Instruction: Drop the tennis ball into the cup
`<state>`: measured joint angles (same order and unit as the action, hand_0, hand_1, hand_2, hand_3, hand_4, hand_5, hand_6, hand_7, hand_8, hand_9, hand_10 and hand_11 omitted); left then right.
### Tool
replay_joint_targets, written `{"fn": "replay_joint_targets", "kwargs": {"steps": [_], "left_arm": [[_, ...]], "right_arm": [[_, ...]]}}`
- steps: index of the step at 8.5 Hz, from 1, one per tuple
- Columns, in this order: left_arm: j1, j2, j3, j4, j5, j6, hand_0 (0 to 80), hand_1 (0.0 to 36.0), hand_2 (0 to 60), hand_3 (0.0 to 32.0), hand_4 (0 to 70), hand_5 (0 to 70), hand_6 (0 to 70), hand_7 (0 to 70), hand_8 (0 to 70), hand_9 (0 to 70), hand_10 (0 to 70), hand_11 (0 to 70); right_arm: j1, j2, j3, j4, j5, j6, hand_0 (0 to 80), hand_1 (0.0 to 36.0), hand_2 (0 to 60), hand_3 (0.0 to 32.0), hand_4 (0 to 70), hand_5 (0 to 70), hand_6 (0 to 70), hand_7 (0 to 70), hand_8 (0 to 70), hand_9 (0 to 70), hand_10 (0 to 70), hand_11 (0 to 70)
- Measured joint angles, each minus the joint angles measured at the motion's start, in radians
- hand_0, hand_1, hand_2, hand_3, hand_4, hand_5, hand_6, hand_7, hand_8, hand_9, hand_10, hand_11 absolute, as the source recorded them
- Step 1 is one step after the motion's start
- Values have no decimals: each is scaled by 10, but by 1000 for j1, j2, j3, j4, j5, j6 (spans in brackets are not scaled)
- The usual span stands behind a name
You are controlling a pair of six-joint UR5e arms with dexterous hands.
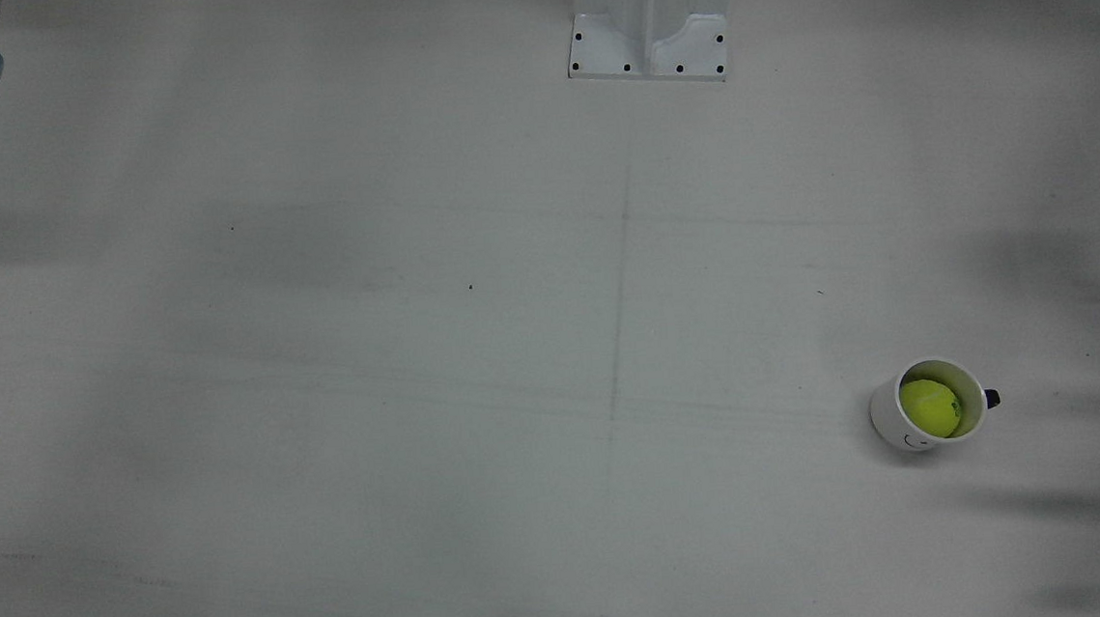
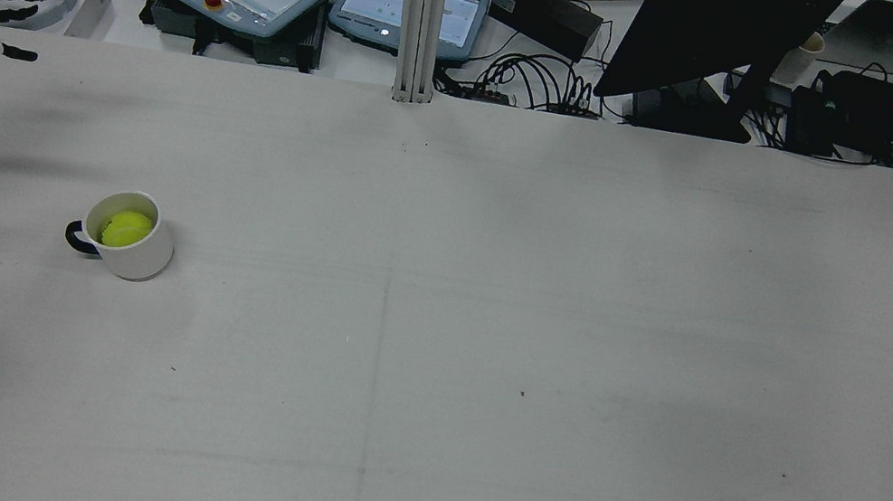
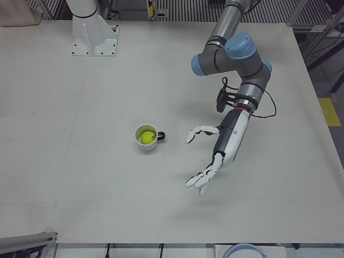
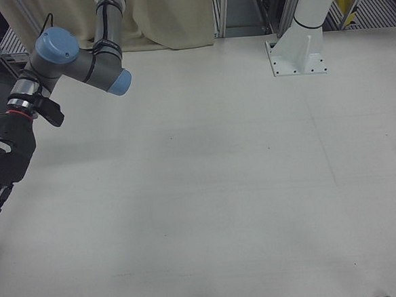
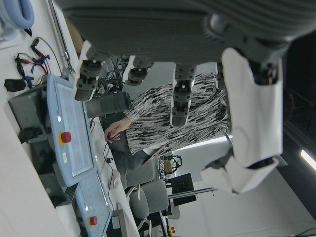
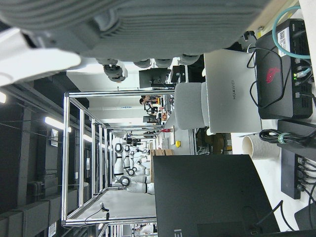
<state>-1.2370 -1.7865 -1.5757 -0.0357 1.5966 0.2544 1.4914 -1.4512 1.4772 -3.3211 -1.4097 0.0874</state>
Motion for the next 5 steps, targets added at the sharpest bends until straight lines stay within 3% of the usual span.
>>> {"fn": "replay_joint_targets", "kwargs": {"steps": [1, 2, 3, 4, 5], "left_arm": [[-67, -21, 2, 21, 9, -1, 610, 317, 380, 294, 0, 189, 415, 117, 140, 22, 107, 184], [-114, -37, 4, 37, 18, -2, 622, 323, 376, 286, 0, 191, 419, 124, 145, 29, 109, 188], [-139, -46, 3, 46, 24, -3, 624, 331, 348, 286, 0, 169, 304, 149, 124, 34, 109, 188], [-149, -51, 0, 53, 26, -4, 632, 320, 349, 286, 0, 198, 457, 124, 152, 27, 103, 179], [-151, -55, -6, 58, 29, -6, 631, 310, 310, 294, 0, 197, 454, 113, 150, 20, 97, 171]], "right_arm": [[0, 0, 0, 0, 0, 0, 0, 0, 0, 0, 0, 0, 0, 0, 0, 0, 0, 0], [1, 0, 1, 0, 0, 0, 0, 0, 0, 0, 0, 0, 0, 0, 0, 0, 0, 0], [1, 0, 1, 0, 0, 0, 0, 0, 0, 0, 0, 0, 0, 0, 0, 0, 0, 0], [1, 0, 1, 0, 0, 0, 0, 0, 0, 0, 0, 0, 0, 0, 0, 0, 0, 0], [1, 0, 1, 0, 0, 0, 0, 0, 0, 0, 0, 0, 0, 0, 0, 0, 0, 0]]}}
